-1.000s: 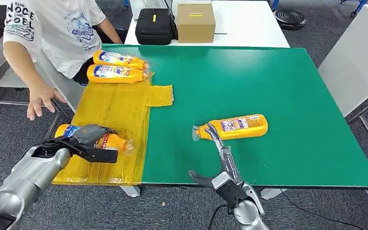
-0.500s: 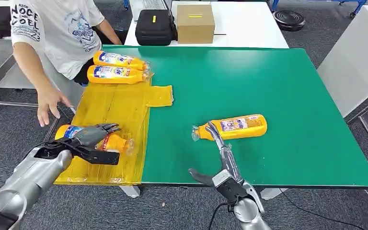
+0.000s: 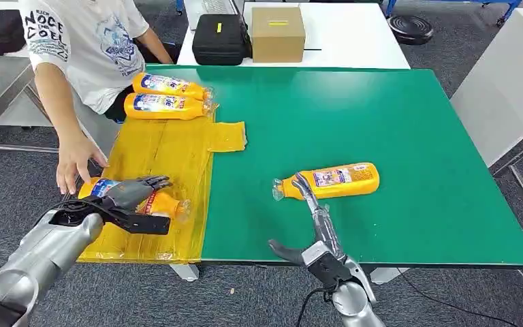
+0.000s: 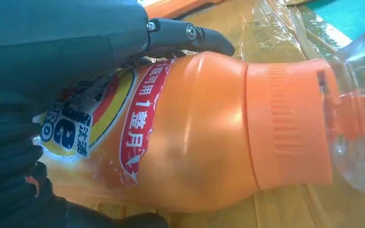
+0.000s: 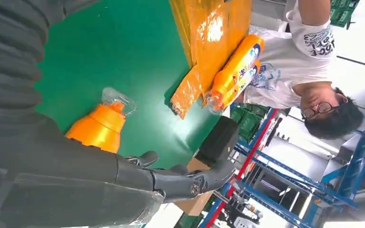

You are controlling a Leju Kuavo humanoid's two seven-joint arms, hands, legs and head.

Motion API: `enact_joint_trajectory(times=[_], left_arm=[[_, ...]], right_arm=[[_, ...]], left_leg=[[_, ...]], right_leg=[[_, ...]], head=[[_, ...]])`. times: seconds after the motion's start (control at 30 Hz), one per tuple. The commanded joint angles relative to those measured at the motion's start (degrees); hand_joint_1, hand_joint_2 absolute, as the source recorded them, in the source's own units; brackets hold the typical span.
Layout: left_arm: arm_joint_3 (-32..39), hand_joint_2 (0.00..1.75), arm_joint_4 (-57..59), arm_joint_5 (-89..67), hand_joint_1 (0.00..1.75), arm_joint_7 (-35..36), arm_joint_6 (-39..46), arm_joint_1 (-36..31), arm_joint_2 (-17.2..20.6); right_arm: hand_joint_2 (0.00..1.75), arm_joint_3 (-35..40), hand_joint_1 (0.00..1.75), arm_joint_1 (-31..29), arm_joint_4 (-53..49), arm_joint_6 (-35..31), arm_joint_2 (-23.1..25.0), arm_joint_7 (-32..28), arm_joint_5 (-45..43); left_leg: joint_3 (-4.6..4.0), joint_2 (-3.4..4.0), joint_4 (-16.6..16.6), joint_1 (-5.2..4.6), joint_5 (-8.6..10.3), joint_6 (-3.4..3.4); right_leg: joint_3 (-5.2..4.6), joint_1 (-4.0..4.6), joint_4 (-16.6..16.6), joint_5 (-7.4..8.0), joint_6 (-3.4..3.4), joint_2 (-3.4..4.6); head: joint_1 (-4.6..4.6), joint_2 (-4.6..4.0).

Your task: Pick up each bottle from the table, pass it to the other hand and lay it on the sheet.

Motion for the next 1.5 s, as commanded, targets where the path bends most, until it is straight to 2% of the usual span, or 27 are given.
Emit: enact_joint_trajectory(times=[0.03,0.13,0.33,1.03,1.17,1.2,1.23,1.37,1.5], left_arm=[[-1.3,1.75,-4.0,0.9,0.00,-0.9,-0.7,1.5,3.7],[-0.4,1.75,-9.4,1.6,0.00,-0.7,-0.4,2.7,5.2],[-0.5,1.75,-13.2,1.1,0.00,-0.2,-0.4,3.2,5.3],[-0.8,1.75,-15.2,0.8,0.00,-0.1,-0.3,1.9,4.1],[-0.5,1.75,-19.8,2.5,0.00,-2.1,-2.0,2.2,7.1],[0.1,1.75,-21.8,6.1,0.00,-5.2,-5.2,2.0,8.4],[0.1,1.75,-23.1,6.9,0.00,-5.2,-6.2,1.8,9.3],[0.0,1.75,-27.2,13.8,0.00,-11.2,-12.5,-0.2,11.3],[-0.1,1.75,-29.5,15.7,0.00,-12.1,-13.4,0.5,12.4]], right_arm=[[1.75,0.3,0.00,-0.3,2.1,-0.3,-1.1,0.0,-0.3],[1.75,0.0,0.00,1.3,0.7,-0.4,-1.1,0.0,-0.2],[1.75,-0.6,0.00,2.1,-0.1,-0.5,-1.1,0.1,0.0],[1.75,-1.4,0.00,3.2,-0.6,-0.5,-1.2,0.1,0.1],[1.75,-1.5,0.00,2.3,0.3,-0.6,-1.3,0.1,0.1],[1.75,-1.5,0.00,2.0,0.5,-0.5,-1.4,0.1,0.0],[1.75,-1.6,0.00,1.7,0.6,-0.5,-1.4,0.2,-0.1],[1.75,-1.9,0.00,0.8,1.4,-0.6,-2.0,0.3,-0.7],[1.75,-2.1,0.00,0.8,1.1,-0.7,-1.9,0.3,-0.9]], left_leg=[[0.15,0.22,0.0,0.13,-0.11,-0.14],[0.06,0.11,0.0,0.09,-0.06,-0.09],[-0.07,0.01,0.0,0.11,-0.04,-0.08],[-0.17,-0.05,0.1,0.17,-0.07,-0.12],[-0.17,0.00,0.1,0.17,-0.07,-0.13],[-0.22,0.06,0.1,0.17,-0.07,-0.11],[-0.19,0.09,0.1,0.21,-0.12,-0.14],[-0.34,0.03,0.2,0.21,-0.08,-0.13],[-0.25,-0.02,0.1,0.22,-0.07,-0.14]], right_leg=[[0.13,0.14,-0.1,-0.02,-0.13,0.17],[0.04,0.10,0.0,-0.03,-0.07,0.08],[-0.09,0.15,0.0,-0.04,-0.06,-0.02],[-0.13,0.20,0.0,-0.08,-0.09,-0.08],[-0.16,0.20,0.0,-0.07,-0.10,-0.03],[-0.22,0.20,0.0,-0.05,-0.09,0.03],[-0.19,0.24,0.1,-0.09,-0.12,0.05],[-0.31,0.24,0.1,-0.06,-0.10,-0.01],[-0.22,0.25,0.0,-0.07,-0.11,-0.05]], head=[[0.00,0.00],[0.00,0.00],[0.00,0.00],[0.02,0.00],[0.02,0.00],[0.00,0.00],[0.02,0.00],[0.00,0.00],[0.00,0.00]])
